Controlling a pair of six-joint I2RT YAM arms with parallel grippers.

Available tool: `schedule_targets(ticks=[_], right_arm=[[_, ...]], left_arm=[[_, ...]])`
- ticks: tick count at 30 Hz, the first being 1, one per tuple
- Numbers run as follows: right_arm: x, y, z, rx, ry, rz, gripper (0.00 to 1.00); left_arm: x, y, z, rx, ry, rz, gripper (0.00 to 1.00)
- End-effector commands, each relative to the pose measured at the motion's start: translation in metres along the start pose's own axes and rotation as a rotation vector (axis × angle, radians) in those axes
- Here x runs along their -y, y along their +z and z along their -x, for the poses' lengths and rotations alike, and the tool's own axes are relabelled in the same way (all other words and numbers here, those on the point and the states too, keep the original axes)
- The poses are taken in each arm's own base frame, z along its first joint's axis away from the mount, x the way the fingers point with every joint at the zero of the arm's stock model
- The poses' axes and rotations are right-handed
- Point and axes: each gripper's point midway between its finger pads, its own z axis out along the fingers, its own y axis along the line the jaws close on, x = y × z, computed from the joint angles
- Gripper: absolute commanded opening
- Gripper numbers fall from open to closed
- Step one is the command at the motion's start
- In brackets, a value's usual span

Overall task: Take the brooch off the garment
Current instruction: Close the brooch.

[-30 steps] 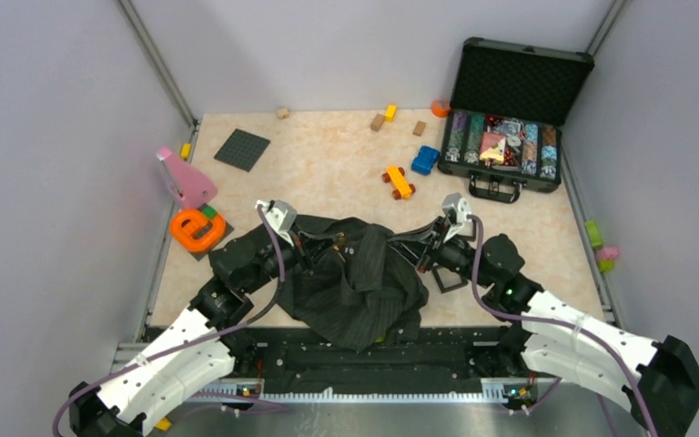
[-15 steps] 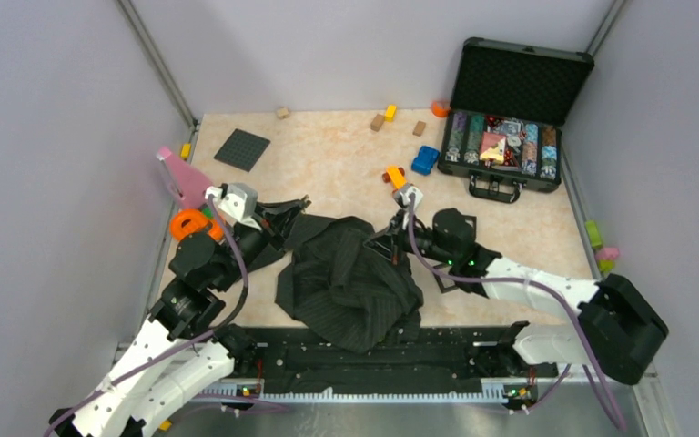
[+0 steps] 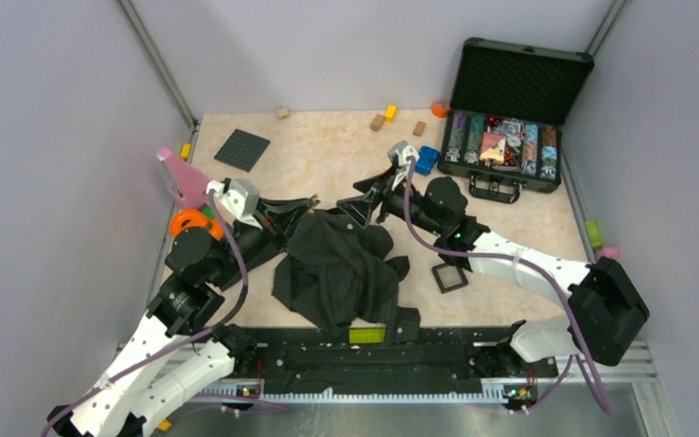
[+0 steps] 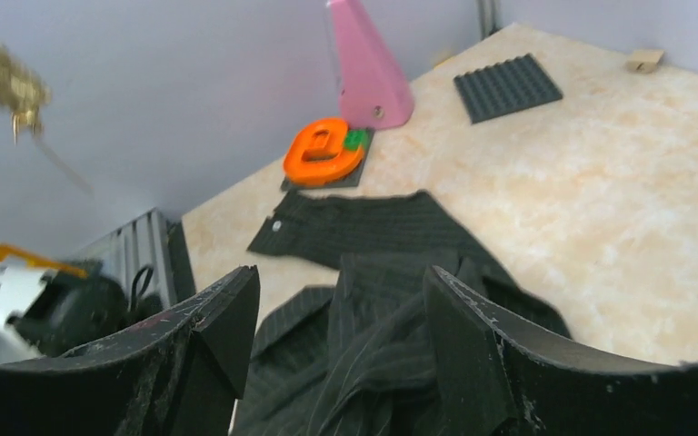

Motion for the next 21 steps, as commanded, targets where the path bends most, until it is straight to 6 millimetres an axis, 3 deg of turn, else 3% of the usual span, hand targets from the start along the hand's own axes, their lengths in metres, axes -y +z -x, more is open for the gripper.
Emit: schedule_targets(ticks=[1, 5, 9, 21], right_arm=[[-0.036, -0.033, 0.016, 0.083, -0.080, 0.168, 0.67], [-0.057, -0.056, 0.015, 0.097, -0.120, 0.261, 0.67], [-0.064, -0.065, 0.019, 0.112, -0.120, 0.283, 0.66], [-0.073, -0.068, 0.034, 0.175, -0.101, 0.313, 0.64]], left_arm=[[0.036, 0.008, 0.028, 0.073, -0.107, -0.181, 0.00], [0.062, 0.015, 0.025, 0.014, -0.208, -0.319, 0.00], [0.077, 0.020, 0.023, -0.007, -0.296, -0.413, 0.00], [0.089, 0.024, 0.021, -0.006, -0.388, -0.496, 0.00]])
